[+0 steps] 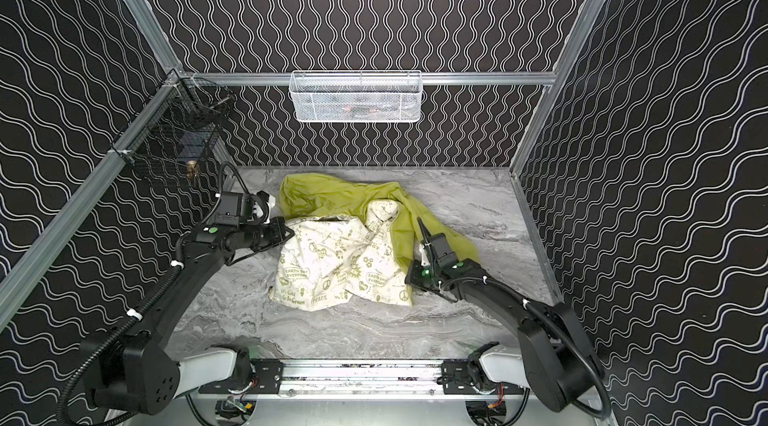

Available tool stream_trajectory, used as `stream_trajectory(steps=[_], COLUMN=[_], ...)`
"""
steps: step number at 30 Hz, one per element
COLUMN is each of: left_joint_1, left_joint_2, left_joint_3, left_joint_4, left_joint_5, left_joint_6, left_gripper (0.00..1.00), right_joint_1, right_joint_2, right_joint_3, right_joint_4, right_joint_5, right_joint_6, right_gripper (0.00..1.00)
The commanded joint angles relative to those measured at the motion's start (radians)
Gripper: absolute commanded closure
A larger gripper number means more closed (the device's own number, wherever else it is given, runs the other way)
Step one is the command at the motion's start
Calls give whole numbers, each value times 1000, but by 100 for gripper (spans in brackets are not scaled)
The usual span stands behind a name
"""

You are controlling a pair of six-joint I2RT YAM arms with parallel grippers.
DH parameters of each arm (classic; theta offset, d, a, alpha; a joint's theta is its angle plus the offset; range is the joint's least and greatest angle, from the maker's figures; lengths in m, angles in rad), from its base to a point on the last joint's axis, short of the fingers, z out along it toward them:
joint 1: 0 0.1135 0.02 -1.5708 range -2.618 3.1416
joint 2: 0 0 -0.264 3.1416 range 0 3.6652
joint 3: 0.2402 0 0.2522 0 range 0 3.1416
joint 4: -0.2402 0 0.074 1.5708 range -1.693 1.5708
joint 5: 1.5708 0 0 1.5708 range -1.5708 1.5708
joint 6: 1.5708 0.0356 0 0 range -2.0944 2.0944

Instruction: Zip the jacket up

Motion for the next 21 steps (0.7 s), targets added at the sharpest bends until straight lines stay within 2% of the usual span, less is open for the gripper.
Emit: stream_trajectory(steps=[1, 8, 14, 21], left_joint_1=[28, 100, 115, 114], left_joint_2=[7, 27, 38, 61], left_joint_3=[22, 68, 139, 258], left_joint_4=[-36, -83, -136, -196], left_joint_5=[13, 29, -2, -70], left_joint_6=[52, 94, 131, 160], left_gripper=[100, 100, 100, 100], right_joint_1=[-55, -231, -337, -369], right_joint_2=[-45, -112, -108, -77], right_joint_3=[52, 163, 314, 484], right_joint_4=[-144, -293, -384, -452], right_joint_5=[83, 124, 168, 224], right_joint_6=[-22, -126, -204, -253], right_gripper=[100, 100, 100, 100])
